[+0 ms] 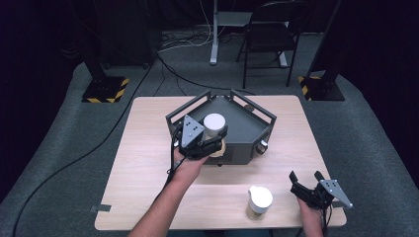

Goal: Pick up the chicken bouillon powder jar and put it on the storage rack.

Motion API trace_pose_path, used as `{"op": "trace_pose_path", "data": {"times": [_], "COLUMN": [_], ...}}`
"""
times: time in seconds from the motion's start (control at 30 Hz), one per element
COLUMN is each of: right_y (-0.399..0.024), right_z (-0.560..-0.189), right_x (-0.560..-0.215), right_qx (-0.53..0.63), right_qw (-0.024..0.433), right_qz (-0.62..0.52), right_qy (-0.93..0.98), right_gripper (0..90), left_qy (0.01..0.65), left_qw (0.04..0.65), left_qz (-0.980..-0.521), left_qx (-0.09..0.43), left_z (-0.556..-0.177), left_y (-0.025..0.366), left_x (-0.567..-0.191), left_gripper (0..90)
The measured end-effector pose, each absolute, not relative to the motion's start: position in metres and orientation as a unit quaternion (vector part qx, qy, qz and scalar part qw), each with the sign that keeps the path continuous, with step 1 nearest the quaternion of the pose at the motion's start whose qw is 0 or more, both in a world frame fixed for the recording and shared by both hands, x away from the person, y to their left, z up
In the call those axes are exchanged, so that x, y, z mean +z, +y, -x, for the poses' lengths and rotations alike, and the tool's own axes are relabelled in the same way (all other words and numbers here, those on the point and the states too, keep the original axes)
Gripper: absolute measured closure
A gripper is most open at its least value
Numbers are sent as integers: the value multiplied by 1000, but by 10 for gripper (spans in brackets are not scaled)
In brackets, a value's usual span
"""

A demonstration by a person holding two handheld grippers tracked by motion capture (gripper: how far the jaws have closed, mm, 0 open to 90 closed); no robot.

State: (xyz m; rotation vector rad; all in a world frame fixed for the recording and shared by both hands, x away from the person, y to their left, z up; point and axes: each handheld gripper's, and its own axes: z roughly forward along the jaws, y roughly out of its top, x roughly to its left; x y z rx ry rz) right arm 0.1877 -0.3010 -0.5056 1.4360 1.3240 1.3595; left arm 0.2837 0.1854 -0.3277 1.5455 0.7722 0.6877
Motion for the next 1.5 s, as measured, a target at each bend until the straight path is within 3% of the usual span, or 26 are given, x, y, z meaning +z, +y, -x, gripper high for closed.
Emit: {"op": "trace_pose_path", "data": {"times": [0.67,1.5], "right_y": [-302,-303], "right_z": [-189,-186], "right_x": [-507,-510], "right_qx": [537,546], "right_qw": [367,365], "right_qz": [-565,-556], "right_qy": [507,510], "right_gripper": [0,0], "left_qy": [362,415], "left_qw": [566,521], "left_qz": [-676,-667], "left_qx": [303,332], "left_z": [-321,-356], "left_y": [164,149], "left_x": [-309,-321], "left_gripper": [332,332]}}
